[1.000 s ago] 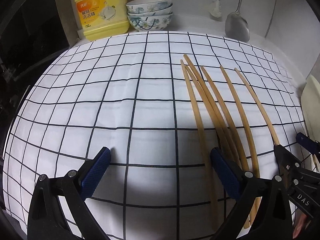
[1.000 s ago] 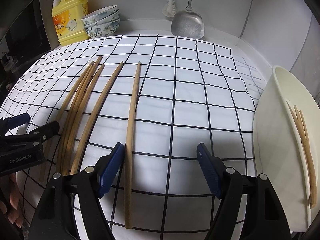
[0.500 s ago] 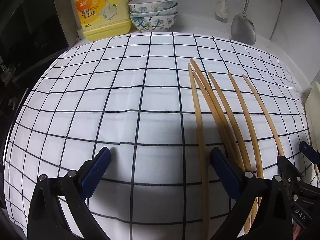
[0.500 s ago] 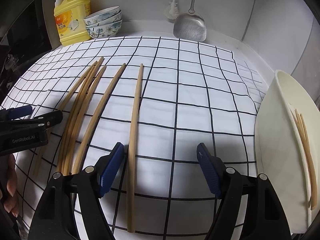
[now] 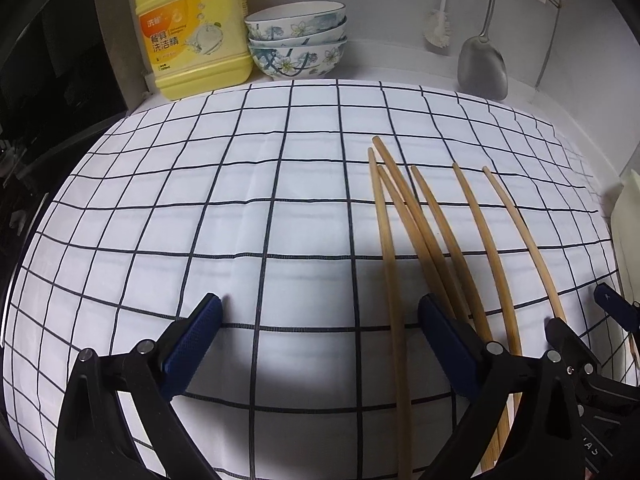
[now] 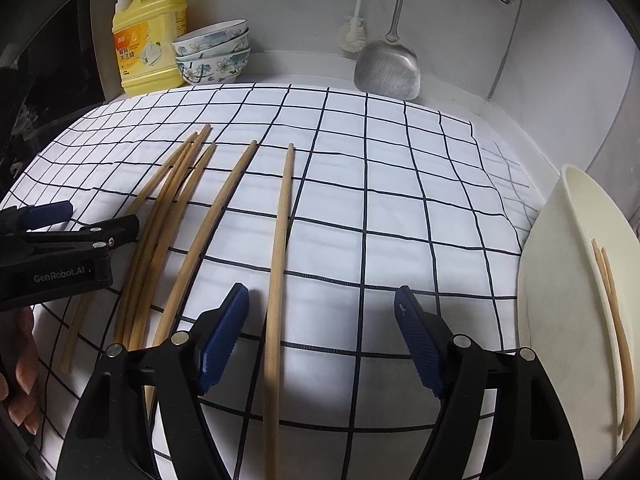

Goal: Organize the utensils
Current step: 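Lower the left tool and close it on a chopstick while the right tool grasps another, then lift both held chopsticks and carry them over the cream basin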

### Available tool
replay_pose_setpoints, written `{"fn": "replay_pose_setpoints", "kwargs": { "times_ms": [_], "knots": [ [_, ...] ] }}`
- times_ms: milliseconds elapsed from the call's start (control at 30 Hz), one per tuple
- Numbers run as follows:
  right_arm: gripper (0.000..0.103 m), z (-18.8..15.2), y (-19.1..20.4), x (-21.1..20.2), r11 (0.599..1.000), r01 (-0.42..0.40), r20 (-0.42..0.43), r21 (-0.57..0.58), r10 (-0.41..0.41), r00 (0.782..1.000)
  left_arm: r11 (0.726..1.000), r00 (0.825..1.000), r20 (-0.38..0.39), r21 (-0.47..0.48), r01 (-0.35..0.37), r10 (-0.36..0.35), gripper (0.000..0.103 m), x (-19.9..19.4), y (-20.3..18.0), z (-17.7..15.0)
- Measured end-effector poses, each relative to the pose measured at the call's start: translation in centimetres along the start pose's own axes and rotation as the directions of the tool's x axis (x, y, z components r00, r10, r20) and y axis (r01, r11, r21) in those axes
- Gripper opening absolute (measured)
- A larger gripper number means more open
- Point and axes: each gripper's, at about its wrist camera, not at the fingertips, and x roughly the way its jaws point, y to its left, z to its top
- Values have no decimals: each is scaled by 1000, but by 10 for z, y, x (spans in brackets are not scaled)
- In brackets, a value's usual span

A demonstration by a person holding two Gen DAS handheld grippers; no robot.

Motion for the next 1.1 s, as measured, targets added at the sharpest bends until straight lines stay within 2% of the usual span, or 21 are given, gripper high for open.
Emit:
{"fn": "replay_pose_setpoints", "kwargs": {
  "times_ms": [67, 100, 167, 200, 267, 300, 333, 367, 633, 833, 1100],
  "knots": [
    [54, 0, 2, -1, 999, -33, -9, -4, 33, 999, 1000, 1000, 8, 8, 6, -6, 85, -2, -2, 0],
    [52, 0, 3, -1, 999, -49, -11, -2, 49, 999, 1000, 1000, 13, 11, 9, -9, 82, -3, -2, 0],
    [40, 0, 6, -1, 998, -64, -8, -12, 64, 998, 1000, 1000, 23, 18, 16, -16, 65, -6, -3, -2],
    [37, 0, 8, -2, 997, -73, -8, -14, 73, 997, 1000, 999, 26, 22, 20, -21, 60, -8, -4, -3],
    [25, -1, 12, -3, 996, -82, -6, -31, 82, 997, 999, 999, 33, 35, 30, -31, 35, -11, -7, -4],
    [21, -1, 15, -4, 995, -87, -5, -41, 87, 996, 998, 999, 34, 42, 38, -39, 27, -12, -8, -4],
    [14, -2, 16, -4, 995, -89, -5, -45, 89, 996, 998, 998, 31, 47, 47, -49, 14, -13, -9, -4],
    [9, -2, 17, -5, 995, -84, -5, -51, 83, 996, 997, 998, 27, 49, 59, -60, 7, -14, -10, -5],
    [6, -5, 10, -8, 995, -99, 5, -16, 99, 995, 991, 991, 16, 11, 133, -133, 7, -18, 0, -11],
    [6, -2, 6, -21, 992, -121, 43, 16, 121, 992, 988, 988, 17, -10, 155, -154, 7, -26, 10, -16],
    [6, 3, 11, -55, 990, -139, 112, 21, 136, 984, 982, 980, 67, -17, 188, -187, 7, -61, 13, -15]
  ]
}}
